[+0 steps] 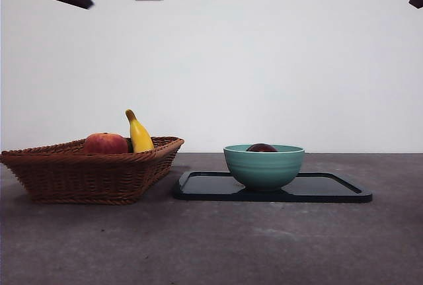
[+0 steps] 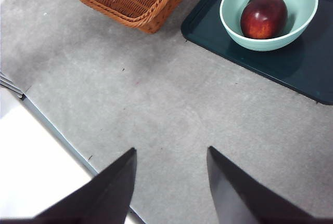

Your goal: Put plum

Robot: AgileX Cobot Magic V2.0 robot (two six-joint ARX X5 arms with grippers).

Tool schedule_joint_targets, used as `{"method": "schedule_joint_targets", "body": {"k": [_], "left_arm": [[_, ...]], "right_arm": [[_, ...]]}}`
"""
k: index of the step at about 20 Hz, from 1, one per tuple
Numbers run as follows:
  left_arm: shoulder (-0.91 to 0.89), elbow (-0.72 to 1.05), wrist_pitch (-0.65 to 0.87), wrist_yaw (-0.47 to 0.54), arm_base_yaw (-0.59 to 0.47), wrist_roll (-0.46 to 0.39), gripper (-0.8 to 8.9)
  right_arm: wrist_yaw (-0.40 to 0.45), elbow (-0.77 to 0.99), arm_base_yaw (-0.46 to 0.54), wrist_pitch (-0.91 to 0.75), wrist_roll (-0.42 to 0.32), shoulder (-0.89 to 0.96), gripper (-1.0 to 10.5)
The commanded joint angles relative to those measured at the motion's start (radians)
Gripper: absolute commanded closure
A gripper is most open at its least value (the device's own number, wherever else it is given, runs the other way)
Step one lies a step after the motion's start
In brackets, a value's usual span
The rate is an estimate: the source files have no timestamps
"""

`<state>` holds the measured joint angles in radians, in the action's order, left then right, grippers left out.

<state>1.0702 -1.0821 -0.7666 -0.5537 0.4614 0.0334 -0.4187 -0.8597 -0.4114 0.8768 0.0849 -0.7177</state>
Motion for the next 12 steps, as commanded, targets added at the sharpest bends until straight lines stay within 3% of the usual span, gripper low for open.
{"method": "schedule_joint_targets", "body": {"k": [1,12], "left_arm": [[0.116,-0.12,0.011,0.052,0.033,0.039,4.07],[0.694,-0.703,0.012,0.18,0.129,0.084,4.08]], "right_arm": [[-0.003,-0.01,-0.006,-0.009,0.009,-0.006,7.3],[-0.004,-0.013,-0.006,0.021,0.019,-0.002,7.3]]}}
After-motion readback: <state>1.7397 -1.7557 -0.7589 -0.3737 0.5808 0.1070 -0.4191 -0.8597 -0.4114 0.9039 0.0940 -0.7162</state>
